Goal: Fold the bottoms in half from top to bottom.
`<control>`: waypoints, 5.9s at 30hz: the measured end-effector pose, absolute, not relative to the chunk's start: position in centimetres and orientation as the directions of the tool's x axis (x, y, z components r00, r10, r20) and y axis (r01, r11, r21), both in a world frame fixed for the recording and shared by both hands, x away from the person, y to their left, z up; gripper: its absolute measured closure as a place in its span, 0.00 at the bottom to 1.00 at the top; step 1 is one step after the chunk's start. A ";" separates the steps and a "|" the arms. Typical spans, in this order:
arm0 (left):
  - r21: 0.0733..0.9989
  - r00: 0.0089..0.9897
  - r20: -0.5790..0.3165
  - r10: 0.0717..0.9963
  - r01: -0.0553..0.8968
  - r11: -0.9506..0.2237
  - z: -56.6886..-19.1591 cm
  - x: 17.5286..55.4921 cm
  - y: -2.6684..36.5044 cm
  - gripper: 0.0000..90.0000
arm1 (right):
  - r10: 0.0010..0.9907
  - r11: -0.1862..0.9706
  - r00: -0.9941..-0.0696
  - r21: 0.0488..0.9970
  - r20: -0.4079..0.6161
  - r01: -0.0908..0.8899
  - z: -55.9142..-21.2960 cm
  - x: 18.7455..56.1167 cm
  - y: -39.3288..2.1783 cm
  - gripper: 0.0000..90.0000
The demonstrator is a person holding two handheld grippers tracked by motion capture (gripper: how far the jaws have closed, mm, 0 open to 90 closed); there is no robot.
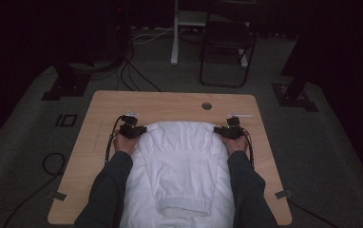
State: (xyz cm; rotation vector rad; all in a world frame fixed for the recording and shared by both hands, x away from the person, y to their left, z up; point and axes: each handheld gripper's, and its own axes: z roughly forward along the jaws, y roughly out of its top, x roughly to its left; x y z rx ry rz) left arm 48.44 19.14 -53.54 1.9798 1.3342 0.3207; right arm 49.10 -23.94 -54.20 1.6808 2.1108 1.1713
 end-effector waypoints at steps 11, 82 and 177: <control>0.765 0.442 -0.365 0.819 0.644 -0.007 -51.4 47.3 22.8 0.97 | 0.890 -0.010 -0.339 0.756 0.305 0.654 -51.8 47.2 -27.1 0.98; 0.713 0.530 -0.069 0.845 0.619 -0.330 -53.6 34.6 21.5 0.95 | 0.834 0.292 -0.542 0.747 0.106 0.597 -54.5 31.4 -24.9 0.97; 0.732 0.662 -0.095 0.743 0.552 -0.398 -53.2 34.2 14.1 0.75 | 0.791 0.382 -0.610 0.746 0.041 0.545 -53.5 33.5 -18.9 0.65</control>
